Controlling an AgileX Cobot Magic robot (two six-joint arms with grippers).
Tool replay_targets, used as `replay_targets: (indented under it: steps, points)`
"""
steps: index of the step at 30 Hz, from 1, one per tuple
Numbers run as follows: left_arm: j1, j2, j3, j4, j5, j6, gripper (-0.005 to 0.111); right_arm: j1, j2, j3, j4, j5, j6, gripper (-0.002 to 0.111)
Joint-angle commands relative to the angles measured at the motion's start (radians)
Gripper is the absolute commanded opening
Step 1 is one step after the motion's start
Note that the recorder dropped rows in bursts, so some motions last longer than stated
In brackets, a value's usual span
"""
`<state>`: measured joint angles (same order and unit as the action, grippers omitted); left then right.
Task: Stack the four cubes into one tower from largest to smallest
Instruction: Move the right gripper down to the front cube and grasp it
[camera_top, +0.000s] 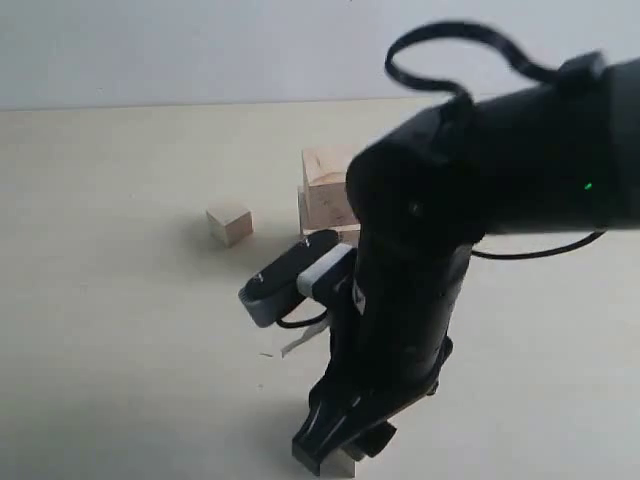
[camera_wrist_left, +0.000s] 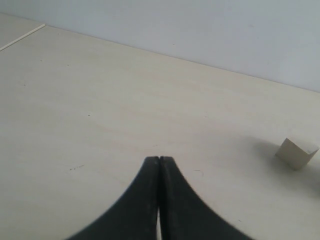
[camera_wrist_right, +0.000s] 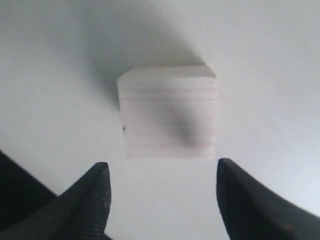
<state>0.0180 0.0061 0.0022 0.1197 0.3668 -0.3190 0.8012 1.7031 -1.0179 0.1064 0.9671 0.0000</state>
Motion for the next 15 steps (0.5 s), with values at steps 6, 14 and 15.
replay_targets:
  steps: [6,14,15]
  points:
    - [-0.006,-0.006,-0.002,0.002,-0.008,0.005,0.000,0.001,-0.172,-0.260,-0.014,0.183,0.013,0.058]
    - [-0.006,-0.006,-0.002,0.002,-0.008,0.005,0.000,0.001,0.034,-0.241,-0.117,0.164,0.177,0.079]
    - [-0.006,-0.006,-0.002,0.002,-0.008,0.005,0.000,0.001,0.056,-0.241,-0.117,0.166,0.187,0.079]
